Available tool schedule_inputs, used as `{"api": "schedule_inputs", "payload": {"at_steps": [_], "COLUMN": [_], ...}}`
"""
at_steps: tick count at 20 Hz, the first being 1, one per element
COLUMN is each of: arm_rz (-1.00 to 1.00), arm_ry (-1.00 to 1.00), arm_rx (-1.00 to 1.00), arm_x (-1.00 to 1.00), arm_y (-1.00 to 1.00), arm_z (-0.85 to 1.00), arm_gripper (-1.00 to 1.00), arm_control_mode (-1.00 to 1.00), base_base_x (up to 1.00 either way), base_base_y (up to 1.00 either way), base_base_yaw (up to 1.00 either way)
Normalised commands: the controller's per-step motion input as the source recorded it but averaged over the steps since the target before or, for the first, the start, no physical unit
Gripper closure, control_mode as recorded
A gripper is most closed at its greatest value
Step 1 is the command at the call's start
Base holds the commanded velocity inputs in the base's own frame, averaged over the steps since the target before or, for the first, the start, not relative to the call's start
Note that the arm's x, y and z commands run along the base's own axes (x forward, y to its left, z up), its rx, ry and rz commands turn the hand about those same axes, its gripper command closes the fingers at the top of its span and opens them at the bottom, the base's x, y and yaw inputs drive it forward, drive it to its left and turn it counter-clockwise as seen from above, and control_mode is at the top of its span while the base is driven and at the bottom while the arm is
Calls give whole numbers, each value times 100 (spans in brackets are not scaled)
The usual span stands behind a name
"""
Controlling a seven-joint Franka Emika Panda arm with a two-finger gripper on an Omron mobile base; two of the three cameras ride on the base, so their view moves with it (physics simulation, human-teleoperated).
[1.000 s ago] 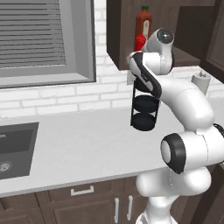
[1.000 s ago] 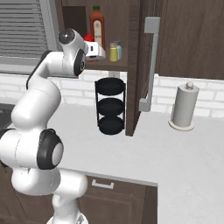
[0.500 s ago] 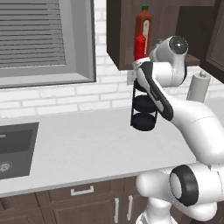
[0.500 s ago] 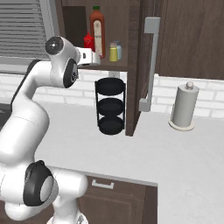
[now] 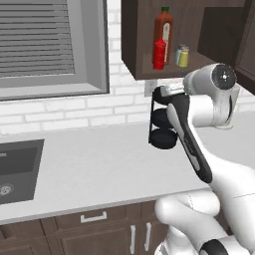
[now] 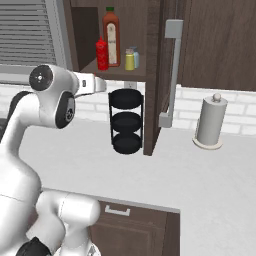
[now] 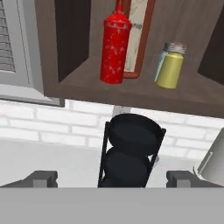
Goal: Put the shaker and condiment bottle from the counter next to their counterparts in the cabinet.
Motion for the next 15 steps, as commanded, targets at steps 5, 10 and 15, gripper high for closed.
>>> {"api": "schedule_inputs", "payload": {"at_steps": [5,10,15], "arm_rz": [-5,-5,-2], "arm_ry": [-9,-2,0], "arm_rx": [3,0,1], "arm_x": [-100,-99,-81], "arm_y": [-8,-6,-12], "arm_z": [-52,-71,-57], "arm_gripper": [-100,-100,-100], "arm_control_mode": [-100,-100,-100], "base_base_x": [0,0,0], "base_base_y": [0,0,0], "base_base_yaw": [0,0,0]}}
